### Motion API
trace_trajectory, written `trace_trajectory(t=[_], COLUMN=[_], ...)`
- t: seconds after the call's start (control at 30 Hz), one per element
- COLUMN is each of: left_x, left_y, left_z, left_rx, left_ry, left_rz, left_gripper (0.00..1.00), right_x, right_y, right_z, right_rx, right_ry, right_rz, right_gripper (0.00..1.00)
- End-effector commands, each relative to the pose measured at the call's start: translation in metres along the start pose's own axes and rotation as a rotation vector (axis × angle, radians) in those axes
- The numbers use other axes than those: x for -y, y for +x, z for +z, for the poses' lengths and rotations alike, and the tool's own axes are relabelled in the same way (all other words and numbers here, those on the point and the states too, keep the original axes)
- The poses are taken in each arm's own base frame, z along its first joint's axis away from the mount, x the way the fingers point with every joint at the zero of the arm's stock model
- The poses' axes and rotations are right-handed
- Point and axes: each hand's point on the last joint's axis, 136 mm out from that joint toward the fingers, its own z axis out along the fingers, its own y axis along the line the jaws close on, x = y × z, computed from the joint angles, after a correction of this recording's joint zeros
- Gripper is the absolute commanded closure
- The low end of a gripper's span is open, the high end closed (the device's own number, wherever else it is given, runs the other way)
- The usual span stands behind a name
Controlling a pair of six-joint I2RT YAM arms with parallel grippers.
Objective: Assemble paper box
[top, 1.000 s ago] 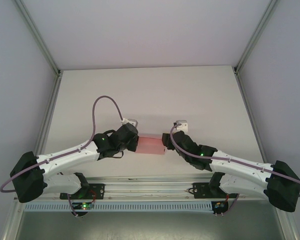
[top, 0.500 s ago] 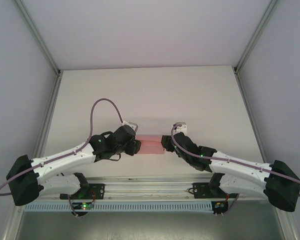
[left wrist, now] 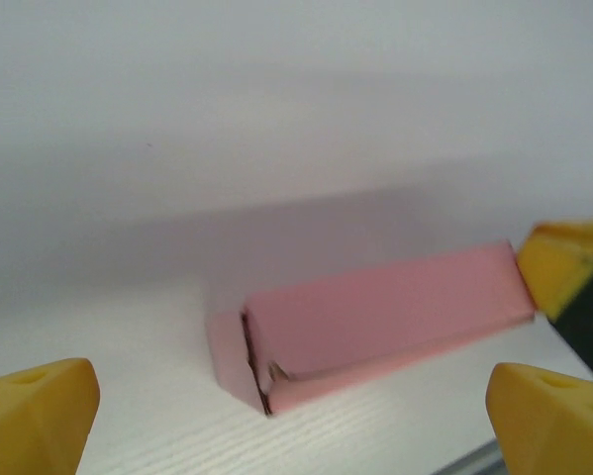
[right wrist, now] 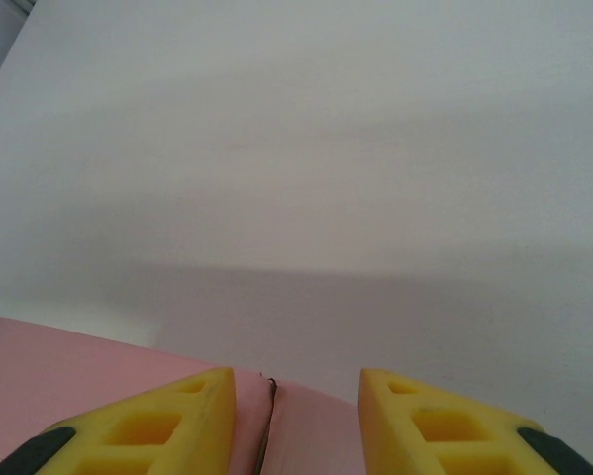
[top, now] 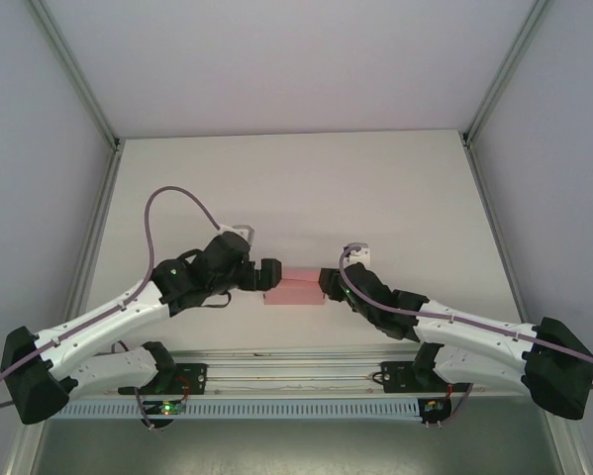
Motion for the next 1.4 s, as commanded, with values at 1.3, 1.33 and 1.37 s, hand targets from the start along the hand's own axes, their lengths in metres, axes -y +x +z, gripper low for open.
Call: trace_trajectory(t=[1.3,1.33,1.37], left_x=[-0.073,-0.074,-0.074], left_y=[0.089,0.091,0.092], left_z=[0.083,0.082,0.082], left_rx=[-0.190,-0.202,-0.213], left_ry=[0.070,0.058,0.052], left_rz=[-0.355,-0.346,-0.335], left_gripper=[0.87,0.87,0.87], right_x=[0.057,0.056,0.056], right_y=[0.074,0.075,0.075], right_z=[0.013,0.013,0.013], right_rx=[-0.223,-0.225,-0.226], right_ry=[0.131,0.129,0.127], right_rz=[-0.107,-0.111,-0.113], right_gripper=[0.65,0.65,0.65])
